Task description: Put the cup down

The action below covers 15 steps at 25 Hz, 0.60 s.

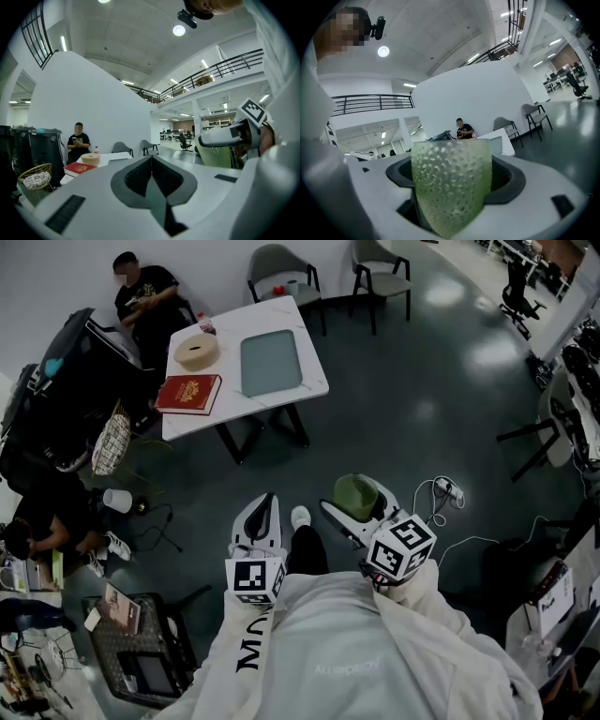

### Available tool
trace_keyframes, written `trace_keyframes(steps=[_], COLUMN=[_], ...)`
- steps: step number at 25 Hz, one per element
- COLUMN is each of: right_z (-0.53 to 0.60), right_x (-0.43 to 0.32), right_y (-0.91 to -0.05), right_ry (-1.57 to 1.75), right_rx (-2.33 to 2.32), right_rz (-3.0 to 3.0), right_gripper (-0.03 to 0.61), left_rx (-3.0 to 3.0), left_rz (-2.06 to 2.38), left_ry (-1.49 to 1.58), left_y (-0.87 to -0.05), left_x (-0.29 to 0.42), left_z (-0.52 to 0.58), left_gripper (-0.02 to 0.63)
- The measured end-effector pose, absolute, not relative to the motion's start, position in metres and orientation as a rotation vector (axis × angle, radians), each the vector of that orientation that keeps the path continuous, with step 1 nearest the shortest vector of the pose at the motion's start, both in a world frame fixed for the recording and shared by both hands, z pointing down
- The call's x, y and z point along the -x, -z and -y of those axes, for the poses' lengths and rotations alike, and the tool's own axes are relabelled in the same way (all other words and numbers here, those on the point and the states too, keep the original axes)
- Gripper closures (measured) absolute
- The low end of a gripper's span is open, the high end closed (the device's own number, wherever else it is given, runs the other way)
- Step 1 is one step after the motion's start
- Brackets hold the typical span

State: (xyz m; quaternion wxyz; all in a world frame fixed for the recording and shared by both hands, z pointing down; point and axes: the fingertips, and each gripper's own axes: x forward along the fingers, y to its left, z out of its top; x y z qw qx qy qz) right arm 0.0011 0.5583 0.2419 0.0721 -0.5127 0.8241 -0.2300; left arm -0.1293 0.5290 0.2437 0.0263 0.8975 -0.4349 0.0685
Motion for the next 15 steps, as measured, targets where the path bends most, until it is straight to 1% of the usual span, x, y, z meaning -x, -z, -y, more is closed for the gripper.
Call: trace_keyframes(steps=[15], right_z=[-0.389], right_x=[0.021], right_y=[-0.239], right_ry=[0.707], right_rx=[1.569], right_rz=[-2.504], right_gripper=[0.183], left_rx=[-2.748], left_rz=[1.301], left_ry=[-0.220], left_y=[-0.247], left_x=[0.145], left_z=[-0.356], left_gripper=[0.601])
